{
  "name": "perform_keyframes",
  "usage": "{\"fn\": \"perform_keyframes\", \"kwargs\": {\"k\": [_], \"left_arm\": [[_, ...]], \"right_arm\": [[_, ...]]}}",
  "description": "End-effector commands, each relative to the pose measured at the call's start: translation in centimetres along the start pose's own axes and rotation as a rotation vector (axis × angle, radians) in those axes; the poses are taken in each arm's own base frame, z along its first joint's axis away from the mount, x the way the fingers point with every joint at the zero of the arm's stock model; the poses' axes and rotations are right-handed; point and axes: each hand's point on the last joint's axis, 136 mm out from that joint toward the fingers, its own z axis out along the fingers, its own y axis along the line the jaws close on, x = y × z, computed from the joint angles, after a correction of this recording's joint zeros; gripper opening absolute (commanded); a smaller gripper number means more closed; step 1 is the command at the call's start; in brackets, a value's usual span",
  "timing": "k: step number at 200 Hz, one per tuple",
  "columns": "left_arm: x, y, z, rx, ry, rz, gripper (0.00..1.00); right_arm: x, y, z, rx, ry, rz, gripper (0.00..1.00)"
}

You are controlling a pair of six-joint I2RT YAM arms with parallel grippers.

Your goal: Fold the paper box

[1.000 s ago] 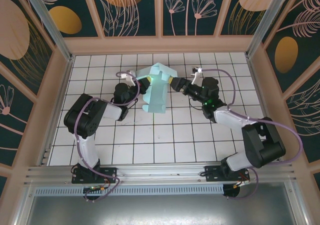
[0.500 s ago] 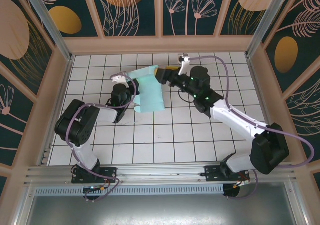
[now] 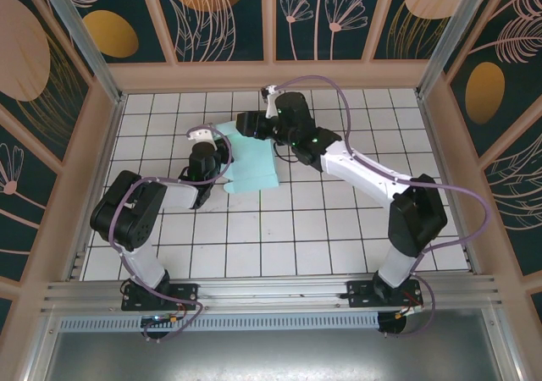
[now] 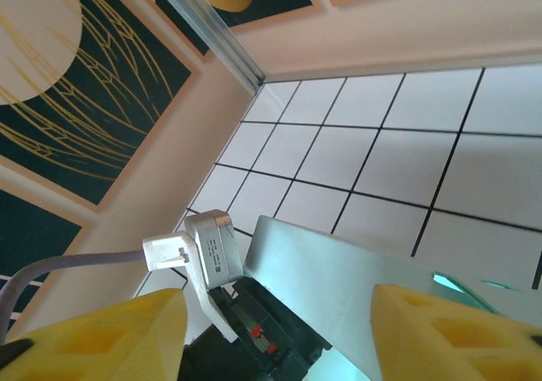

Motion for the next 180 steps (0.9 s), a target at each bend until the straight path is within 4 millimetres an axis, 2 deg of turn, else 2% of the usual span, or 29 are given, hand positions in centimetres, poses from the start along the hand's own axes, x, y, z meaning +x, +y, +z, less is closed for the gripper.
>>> {"fn": "perform_keyframes", "kwargs": {"k": [1, 32, 54, 74, 90, 118, 180], "left_arm": [[-2.7, -0.9, -0.7, 0.024, -0.076, -0.018, 0.0], [-2.6, -0.8, -0.7, 0.024, -0.077, -0.024, 0.0], [-2.6, -0.6, -0.6, 0.013, -0.078, -0.024, 0.0], [-2.4, -0.6, -0.4, 0.011, -0.07, -0.018, 0.0], [-2.1, -0.9, -0.2, 0.028, -0.062, -0.009, 0.0], [-2.2, -1.0, -0.2, 0.031, -0.063, -0.013, 0.0], [-2.6, -0.8, -0.7, 0.023, -0.074, -0.012, 0.0]], "right_arm": [[0.4, -1.8, 0.3, 0.075, 0.044, 0.064, 0.57], [0.2, -1.7, 0.1, 0.079, 0.039, 0.072, 0.59], [-1.2, -0.9, -1.5, 0.055, -0.038, 0.052, 0.63], [-1.4, -0.9, -2.5, 0.057, -0.062, 0.049, 0.65], [-0.5, -1.7, -2.1, 0.086, -0.033, 0.049, 0.66], [0.9, -2.6, -1.1, 0.11, 0.015, 0.072, 0.58], [2.3, -2.9, 1.2, 0.116, 0.105, 0.119, 0.48]]}}
